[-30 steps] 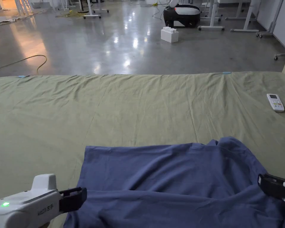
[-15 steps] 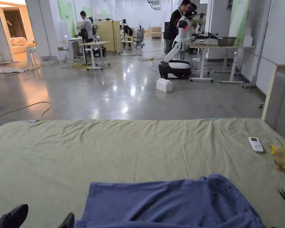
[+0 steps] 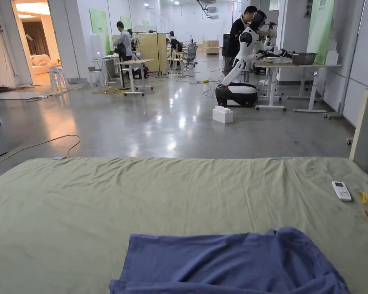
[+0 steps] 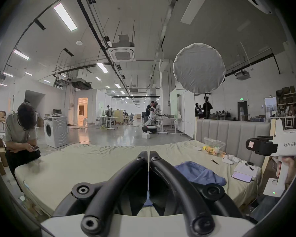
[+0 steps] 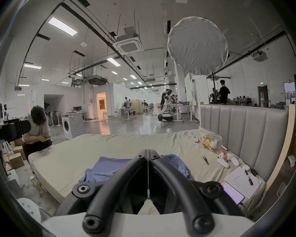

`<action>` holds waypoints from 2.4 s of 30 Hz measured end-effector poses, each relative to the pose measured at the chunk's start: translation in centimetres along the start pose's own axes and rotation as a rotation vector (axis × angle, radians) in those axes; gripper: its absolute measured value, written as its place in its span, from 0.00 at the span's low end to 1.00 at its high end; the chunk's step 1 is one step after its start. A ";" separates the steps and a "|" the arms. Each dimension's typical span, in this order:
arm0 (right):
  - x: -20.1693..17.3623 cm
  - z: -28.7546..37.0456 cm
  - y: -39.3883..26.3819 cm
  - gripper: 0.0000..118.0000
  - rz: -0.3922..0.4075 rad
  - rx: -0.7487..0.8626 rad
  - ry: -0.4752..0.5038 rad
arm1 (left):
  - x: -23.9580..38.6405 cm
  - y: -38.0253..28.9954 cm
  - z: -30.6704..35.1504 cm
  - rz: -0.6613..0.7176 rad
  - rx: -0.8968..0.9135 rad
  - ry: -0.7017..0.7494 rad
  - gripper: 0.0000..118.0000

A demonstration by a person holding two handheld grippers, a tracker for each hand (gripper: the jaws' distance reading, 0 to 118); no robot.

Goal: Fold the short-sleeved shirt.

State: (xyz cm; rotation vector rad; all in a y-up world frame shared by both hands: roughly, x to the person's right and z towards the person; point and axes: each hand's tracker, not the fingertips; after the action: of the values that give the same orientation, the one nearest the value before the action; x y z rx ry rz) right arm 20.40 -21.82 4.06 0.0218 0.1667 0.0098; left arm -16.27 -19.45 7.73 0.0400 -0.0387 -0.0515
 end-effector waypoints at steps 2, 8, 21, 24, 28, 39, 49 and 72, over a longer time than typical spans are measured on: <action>0.0 -0.3 -0.3 0.00 -0.053 -0.053 -0.001 | -0.3 0.2 -0.3 -0.005 -0.016 0.021 0.00; 0.1 -0.2 0.1 0.00 -0.033 -0.052 -0.008 | -1.7 -0.6 -1.3 0.036 -0.056 0.031 0.00; 1.1 -1.1 -2.9 0.00 -0.053 -0.186 -0.002 | -7.5 -11.5 -11.0 0.326 -0.425 -0.030 0.10; 1.6 -1.5 -3.9 0.00 -0.075 -0.240 -0.021 | -9.4 -16.0 -16.0 0.388 -0.576 0.013 0.54; 2.5 -1.7 -5.0 0.00 -0.106 -0.299 -0.050 | -11.6 -21.0 -22.0 0.426 -0.691 0.102 0.60; 4.8 -1.8 -7.2 0.00 -0.144 -0.413 -0.139 | -10.0 -27.4 -30.0 0.217 -0.953 0.066 0.53; 9.5 -9.5 -11.5 0.33 -0.167 -0.543 -0.153 | -8.4 -27.1 -32.4 0.091 -1.049 0.060 0.10; 14.2 -24.9 -20.2 0.03 0.089 -0.774 -0.304 | -9.0 -23.5 -30.4 0.265 -0.938 0.027 0.10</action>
State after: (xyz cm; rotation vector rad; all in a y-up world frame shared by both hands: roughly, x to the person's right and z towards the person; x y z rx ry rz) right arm 30.45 -41.34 -23.28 -0.7384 -0.1504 0.1580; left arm -25.26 -41.22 -23.88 -0.9009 0.0099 0.1987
